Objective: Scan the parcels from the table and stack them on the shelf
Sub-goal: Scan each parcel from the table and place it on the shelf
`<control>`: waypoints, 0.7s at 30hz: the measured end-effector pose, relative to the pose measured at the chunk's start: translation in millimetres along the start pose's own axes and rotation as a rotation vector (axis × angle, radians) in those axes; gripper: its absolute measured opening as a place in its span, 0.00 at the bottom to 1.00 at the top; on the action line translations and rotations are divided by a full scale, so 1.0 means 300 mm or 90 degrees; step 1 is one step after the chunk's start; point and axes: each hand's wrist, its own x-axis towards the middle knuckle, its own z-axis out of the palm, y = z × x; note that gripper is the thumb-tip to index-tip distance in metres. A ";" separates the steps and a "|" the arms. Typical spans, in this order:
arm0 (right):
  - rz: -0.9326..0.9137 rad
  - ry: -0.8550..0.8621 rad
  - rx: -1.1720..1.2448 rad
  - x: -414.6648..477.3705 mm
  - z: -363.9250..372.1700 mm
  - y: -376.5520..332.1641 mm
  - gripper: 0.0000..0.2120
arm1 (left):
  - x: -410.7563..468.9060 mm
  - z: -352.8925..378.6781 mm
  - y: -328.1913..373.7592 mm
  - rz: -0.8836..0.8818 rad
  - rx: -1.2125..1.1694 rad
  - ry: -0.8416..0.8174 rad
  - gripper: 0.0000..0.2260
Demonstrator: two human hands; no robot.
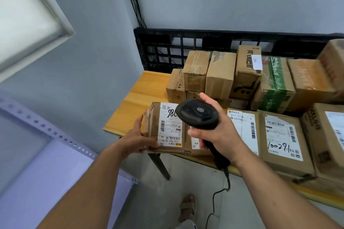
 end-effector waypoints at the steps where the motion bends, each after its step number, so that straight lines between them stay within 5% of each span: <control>1: -0.002 -0.002 -0.009 -0.011 0.003 -0.006 0.46 | -0.016 -0.002 -0.010 0.005 -0.006 0.008 0.54; 7: -0.002 -0.032 -0.004 -0.080 0.010 -0.066 0.45 | -0.075 0.010 -0.046 0.099 -0.187 0.128 0.66; 21: -0.067 -0.090 0.046 -0.259 -0.014 -0.241 0.45 | -0.225 0.018 0.087 0.352 -0.101 0.272 0.56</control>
